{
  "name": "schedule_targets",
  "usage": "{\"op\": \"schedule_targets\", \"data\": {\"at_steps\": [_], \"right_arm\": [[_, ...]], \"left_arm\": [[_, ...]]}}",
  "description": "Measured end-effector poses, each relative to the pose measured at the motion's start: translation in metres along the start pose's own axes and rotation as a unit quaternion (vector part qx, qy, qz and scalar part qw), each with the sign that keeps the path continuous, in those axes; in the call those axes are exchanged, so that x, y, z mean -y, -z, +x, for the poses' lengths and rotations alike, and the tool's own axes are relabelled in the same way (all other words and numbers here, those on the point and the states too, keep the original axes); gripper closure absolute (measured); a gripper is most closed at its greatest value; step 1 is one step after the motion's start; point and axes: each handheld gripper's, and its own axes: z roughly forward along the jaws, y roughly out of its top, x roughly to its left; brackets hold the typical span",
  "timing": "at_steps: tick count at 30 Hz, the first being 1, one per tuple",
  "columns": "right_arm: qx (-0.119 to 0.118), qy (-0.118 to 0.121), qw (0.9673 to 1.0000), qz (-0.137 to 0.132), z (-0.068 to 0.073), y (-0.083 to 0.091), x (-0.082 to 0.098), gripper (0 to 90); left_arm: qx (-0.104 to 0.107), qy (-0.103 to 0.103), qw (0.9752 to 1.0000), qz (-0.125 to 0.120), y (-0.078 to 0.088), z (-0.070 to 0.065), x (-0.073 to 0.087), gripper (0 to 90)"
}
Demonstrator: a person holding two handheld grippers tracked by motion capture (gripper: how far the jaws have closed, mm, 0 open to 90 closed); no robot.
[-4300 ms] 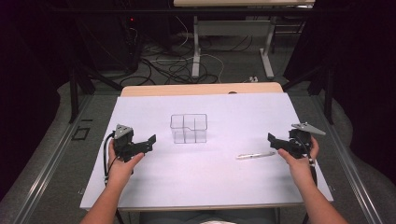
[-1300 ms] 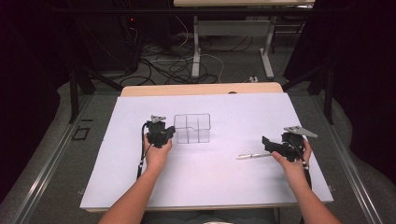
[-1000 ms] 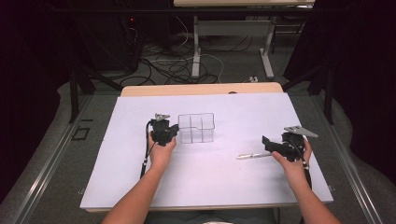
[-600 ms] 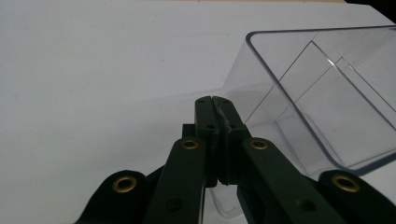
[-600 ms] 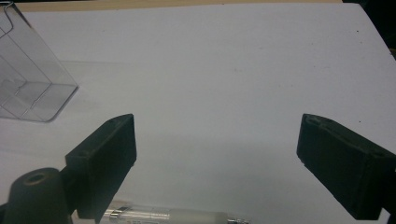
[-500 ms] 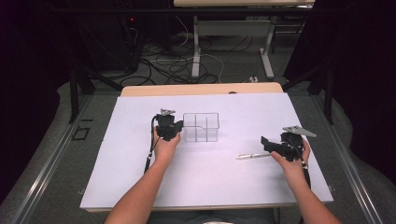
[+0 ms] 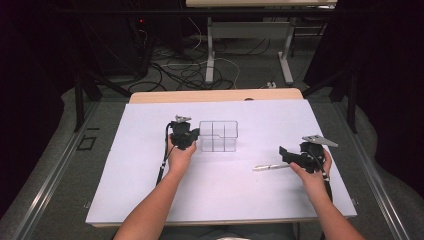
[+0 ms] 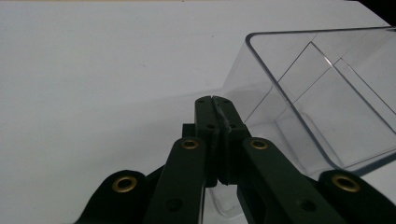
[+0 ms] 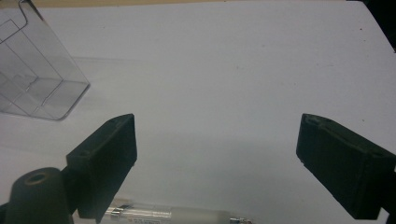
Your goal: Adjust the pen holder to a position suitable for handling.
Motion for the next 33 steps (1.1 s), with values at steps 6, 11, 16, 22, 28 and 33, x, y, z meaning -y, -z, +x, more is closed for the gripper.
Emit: {"op": "schedule_targets", "data": {"at_steps": [6,11,16,22,28,33], "right_arm": [[0.0,-0.003,1.0,0.002,0.001,0.0,0.0,11.9],[0.0,0.001,1.0,-0.001,-0.002,0.002,0.0,13.1],[-0.002,0.002,1.0,0.001,-0.003,0.003,0.0,14.7],[-0.008,0.024,0.9997,0.0,-0.001,0.004,-0.001,15.6],[-0.013,0.048,0.9988,0.003,0.001,0.003,-0.001,16.5],[-0.017,0.079,0.9967,0.005,0.005,0.004,-0.002,18.6]], "left_arm": [[0.005,-0.007,1.0,0.005,0.003,0.0,0.001,90.0],[0.004,-0.008,0.9999,0.005,0.011,0.0,-0.001,90.0],[0.019,-0.015,0.9997,0.009,0.023,0.0,0.0,84.7],[0.037,-0.006,0.9993,0.005,0.037,0.006,0.004,76.5],[0.051,0.0,0.9987,0.004,0.05,0.014,0.011,67.9],[0.062,0.005,0.998,0.013,0.059,0.017,0.015,59.8]]}}
